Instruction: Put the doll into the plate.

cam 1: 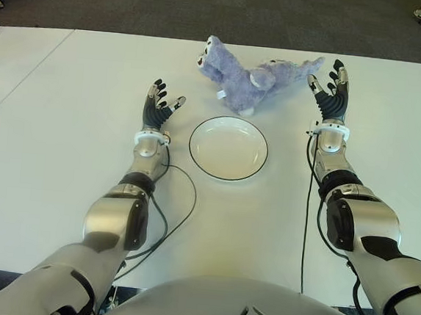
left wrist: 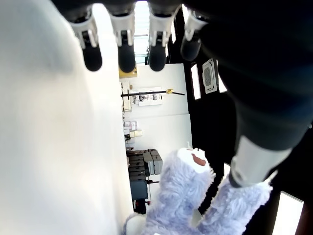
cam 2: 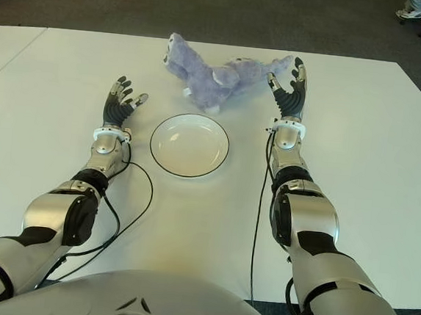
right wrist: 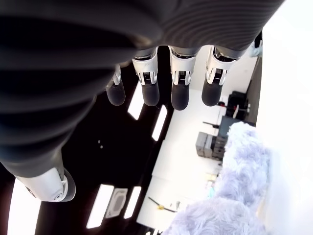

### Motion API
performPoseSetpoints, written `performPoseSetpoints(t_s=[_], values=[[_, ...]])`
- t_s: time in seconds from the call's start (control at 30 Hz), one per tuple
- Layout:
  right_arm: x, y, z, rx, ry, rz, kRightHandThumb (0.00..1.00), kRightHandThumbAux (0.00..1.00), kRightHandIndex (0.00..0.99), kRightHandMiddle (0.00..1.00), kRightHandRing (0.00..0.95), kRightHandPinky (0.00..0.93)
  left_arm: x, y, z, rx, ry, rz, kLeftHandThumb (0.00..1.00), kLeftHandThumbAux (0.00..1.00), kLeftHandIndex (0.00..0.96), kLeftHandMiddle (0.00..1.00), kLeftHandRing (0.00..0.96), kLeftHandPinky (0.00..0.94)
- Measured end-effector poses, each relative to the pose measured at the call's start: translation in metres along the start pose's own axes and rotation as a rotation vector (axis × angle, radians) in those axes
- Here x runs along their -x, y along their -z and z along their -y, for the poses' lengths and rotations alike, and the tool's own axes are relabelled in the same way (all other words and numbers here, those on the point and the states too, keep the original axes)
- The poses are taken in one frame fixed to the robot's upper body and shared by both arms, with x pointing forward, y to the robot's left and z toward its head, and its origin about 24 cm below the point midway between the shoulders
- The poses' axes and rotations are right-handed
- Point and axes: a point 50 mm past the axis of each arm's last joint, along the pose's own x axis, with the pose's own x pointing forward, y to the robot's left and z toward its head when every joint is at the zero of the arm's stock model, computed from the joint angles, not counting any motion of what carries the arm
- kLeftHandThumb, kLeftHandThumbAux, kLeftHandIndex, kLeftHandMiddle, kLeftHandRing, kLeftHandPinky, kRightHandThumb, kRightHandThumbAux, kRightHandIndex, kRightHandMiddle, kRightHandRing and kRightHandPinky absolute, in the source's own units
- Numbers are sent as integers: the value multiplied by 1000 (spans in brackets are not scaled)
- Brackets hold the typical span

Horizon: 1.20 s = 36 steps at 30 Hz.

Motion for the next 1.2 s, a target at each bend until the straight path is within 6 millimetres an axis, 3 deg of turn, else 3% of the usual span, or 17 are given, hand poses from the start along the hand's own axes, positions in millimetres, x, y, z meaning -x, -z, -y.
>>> performPoseSetpoints(t_s=[0.5,0.83,1.03,1.2], values=[[-4,-3,5,-13,-2,8,240,570,0,49,67,86,0,0,0,0,0,0,45,704,76,112,112,122],[-12,-12,7,-6,-10,39,264,572,0,41,60,87,0,0,0,0,0,0,62,708,66,100,101,114],[-19,-22,8,77,-49,84,248,534,0,52,68,79,0,0,0,0,0,0,73,705,66,97,100,115],[-26,-27,10,266,-98,107,263,530,0,38,46,27,0,0,0,-1,1,0,73,708,59,92,94,104]])
